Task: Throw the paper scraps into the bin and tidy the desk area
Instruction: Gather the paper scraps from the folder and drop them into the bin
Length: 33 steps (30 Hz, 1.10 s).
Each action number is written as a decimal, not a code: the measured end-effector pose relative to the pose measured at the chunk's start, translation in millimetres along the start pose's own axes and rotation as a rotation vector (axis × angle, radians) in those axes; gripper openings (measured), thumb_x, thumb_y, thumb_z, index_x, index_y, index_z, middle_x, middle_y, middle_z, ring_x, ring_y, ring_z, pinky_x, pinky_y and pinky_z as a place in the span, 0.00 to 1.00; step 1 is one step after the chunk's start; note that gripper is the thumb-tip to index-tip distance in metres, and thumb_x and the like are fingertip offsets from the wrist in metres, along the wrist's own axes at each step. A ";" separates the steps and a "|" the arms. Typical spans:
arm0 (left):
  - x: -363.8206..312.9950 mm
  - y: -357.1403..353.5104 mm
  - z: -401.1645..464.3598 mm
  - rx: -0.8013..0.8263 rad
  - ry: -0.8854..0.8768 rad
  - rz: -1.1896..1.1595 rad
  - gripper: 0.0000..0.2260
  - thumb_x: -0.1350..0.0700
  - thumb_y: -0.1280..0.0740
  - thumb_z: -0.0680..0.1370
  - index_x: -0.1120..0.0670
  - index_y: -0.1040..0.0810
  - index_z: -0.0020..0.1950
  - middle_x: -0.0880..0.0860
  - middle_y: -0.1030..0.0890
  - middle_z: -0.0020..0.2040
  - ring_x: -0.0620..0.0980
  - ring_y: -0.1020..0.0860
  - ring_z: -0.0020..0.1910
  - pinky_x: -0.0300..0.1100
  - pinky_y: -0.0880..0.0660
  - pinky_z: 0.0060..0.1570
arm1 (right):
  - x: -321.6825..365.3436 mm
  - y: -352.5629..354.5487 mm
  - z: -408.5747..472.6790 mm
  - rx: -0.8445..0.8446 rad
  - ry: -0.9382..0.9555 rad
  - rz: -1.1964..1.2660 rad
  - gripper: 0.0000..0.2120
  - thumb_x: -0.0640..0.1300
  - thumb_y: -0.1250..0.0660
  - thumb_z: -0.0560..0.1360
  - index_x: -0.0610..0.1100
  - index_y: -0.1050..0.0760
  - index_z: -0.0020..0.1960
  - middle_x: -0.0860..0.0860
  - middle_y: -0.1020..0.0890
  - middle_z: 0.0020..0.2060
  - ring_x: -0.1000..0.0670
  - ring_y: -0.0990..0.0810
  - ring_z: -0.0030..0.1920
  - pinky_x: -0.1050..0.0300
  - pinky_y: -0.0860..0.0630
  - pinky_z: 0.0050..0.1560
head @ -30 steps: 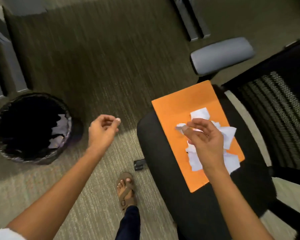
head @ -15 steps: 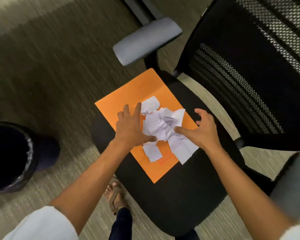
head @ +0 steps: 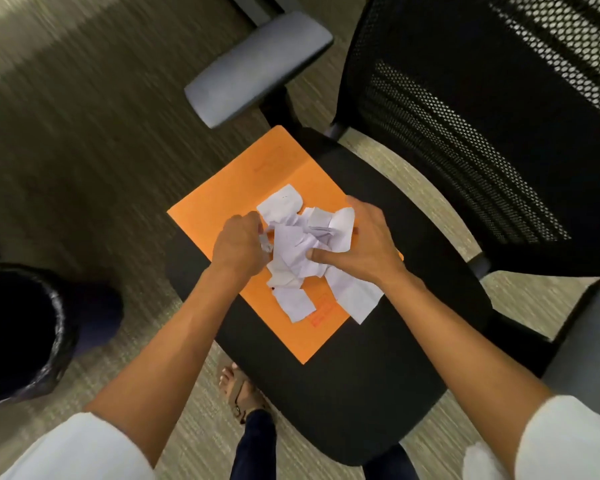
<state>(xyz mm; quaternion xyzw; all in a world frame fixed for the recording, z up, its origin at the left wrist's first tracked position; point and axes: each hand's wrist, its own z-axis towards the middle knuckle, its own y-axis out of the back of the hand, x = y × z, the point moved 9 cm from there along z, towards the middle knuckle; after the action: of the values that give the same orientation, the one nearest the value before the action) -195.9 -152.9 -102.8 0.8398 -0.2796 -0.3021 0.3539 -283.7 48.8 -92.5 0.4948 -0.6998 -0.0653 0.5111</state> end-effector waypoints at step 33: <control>53.3 23.0 -35.0 -0.033 -0.128 -1.198 0.16 0.69 0.29 0.75 0.51 0.19 0.56 0.51 0.18 0.46 0.44 0.19 0.45 0.37 0.20 0.46 | 108.7 -39.3 -6.4 0.074 0.216 0.165 0.27 0.45 0.20 0.70 0.55 0.32 0.61 0.65 0.24 0.51 0.67 0.22 0.49 0.67 0.22 0.43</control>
<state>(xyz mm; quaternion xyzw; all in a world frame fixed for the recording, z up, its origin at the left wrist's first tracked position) -141.9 -188.1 -81.9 0.8256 0.2264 -0.5033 0.1177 -252.9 -50.8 -42.2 0.4581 -0.6809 0.0566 0.5686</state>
